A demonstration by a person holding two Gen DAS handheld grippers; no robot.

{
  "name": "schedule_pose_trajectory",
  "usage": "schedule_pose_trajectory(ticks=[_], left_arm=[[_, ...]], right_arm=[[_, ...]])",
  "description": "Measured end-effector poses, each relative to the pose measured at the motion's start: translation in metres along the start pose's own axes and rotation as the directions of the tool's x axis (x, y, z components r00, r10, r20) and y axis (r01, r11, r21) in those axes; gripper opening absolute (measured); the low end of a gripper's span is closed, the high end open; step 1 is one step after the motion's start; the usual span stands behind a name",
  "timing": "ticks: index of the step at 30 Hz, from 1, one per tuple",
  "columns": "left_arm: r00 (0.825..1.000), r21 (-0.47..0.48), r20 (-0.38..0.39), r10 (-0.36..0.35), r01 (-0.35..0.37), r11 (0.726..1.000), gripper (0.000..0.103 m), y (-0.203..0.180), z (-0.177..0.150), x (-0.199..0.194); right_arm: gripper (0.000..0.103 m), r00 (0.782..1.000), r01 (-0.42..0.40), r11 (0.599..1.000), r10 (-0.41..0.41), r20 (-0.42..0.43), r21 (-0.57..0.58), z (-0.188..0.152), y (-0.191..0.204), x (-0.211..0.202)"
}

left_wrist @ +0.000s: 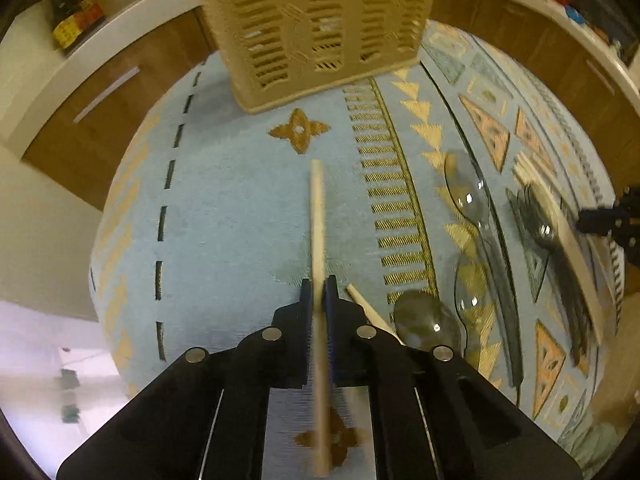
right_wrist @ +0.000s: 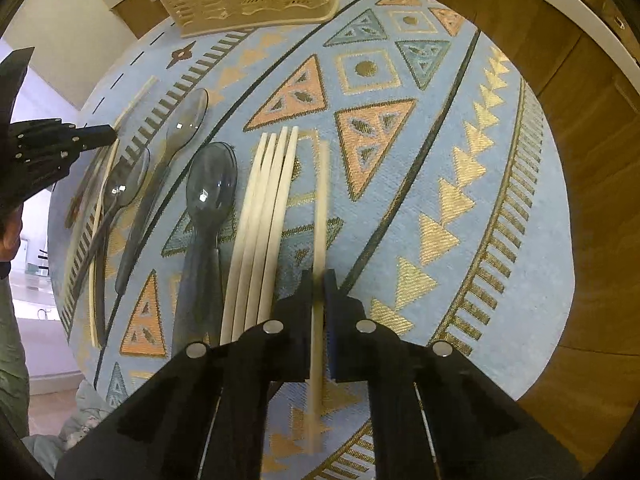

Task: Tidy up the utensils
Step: 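Lower both tools and grasp a wooden chopstick with each gripper, then carry the chopsticks to the beige holder and drop them in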

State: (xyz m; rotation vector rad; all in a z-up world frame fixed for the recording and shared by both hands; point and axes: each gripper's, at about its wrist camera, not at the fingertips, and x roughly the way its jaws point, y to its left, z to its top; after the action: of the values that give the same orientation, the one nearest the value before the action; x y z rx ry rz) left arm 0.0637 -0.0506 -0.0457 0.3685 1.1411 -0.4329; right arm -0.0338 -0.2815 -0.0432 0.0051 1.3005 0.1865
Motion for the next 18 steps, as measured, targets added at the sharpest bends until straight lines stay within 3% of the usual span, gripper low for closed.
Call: schedule_pose_trajectory(ticks=[3, 6, 9, 10, 13, 18], left_arm=[[0.994, -0.075, 0.096, -0.058, 0.065, 0.995, 0.004, 0.010, -0.004, -0.015], [0.976, -0.155, 0.185, -0.111, 0.141, 0.978, 0.004, 0.027, -0.007, -0.033], [0.942, -0.202, 0.293, -0.164, 0.229, 0.952, 0.004, 0.038, -0.011, -0.058], [0.921, -0.211, 0.345, -0.179, 0.262, 0.942, 0.004, 0.040, -0.011, -0.068], [0.868, -0.216, 0.454, -0.202, 0.327, 0.920, 0.004, 0.042, -0.002, -0.091], [0.776, -0.181, 0.608, -0.169, 0.342, 0.922, 0.004, 0.044, 0.024, -0.145]], right_arm=[[0.004, 0.999, -0.017, 1.000, 0.017, 0.050, 0.004, -0.002, -0.004, -0.009], [0.004, 0.991, -0.033, 0.999, 0.033, 0.128, -0.006, -0.001, -0.009, -0.021], [0.004, 0.968, -0.069, 0.997, 0.076, 0.240, -0.040, 0.000, -0.008, -0.044], [0.004, 0.958, -0.081, 0.995, 0.092, 0.270, -0.049, 0.000, -0.008, -0.050], [0.004, 0.907, -0.134, 0.987, 0.157, 0.390, -0.086, 0.007, -0.004, -0.074], [0.004, 0.781, -0.159, 0.976, 0.216, 0.585, -0.148, 0.039, 0.010, -0.122]])
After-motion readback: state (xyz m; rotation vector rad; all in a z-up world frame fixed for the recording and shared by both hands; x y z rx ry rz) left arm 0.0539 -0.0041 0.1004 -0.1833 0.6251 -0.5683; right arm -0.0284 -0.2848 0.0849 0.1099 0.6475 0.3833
